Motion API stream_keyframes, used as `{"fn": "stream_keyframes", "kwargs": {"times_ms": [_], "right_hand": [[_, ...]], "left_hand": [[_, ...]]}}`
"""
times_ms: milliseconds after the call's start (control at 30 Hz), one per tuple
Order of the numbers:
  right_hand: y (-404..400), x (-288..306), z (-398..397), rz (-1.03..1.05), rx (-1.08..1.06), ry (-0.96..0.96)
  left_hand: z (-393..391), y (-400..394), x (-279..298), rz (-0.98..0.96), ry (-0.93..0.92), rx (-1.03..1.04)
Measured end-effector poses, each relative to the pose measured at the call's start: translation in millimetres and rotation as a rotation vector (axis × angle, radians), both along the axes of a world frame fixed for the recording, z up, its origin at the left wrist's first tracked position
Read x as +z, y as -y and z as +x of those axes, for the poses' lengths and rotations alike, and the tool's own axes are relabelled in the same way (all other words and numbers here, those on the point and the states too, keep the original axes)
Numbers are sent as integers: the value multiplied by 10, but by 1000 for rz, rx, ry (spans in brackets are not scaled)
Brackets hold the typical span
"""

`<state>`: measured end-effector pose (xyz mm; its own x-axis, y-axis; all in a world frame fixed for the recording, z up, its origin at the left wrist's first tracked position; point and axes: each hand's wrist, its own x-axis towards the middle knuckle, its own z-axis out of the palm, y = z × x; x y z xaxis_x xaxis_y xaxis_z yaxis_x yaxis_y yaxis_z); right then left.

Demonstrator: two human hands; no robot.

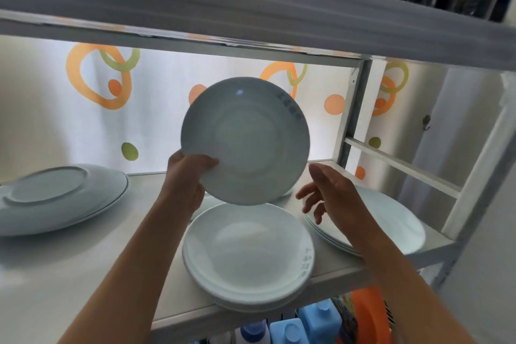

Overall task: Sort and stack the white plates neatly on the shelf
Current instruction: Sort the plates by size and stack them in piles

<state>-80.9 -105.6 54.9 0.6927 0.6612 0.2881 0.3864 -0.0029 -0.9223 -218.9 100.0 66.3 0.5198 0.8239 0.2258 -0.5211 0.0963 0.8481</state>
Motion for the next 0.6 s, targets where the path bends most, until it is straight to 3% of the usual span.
{"fn": "stream_keyframes", "kwargs": {"times_ms": [133,367,500,600], "right_hand": [[76,-42,8,136,-30,94],[202,-35,43,225,-15,20],[320,-9,92,303,71,-127],[462,-16,168,284,39,-114]], "left_hand": [[62,146,-12,-28,-1,-98],[77,244,66,-115,47,-161],[78,285,85,32,50,-186],[111,339,54,149,-62,-106]]}}
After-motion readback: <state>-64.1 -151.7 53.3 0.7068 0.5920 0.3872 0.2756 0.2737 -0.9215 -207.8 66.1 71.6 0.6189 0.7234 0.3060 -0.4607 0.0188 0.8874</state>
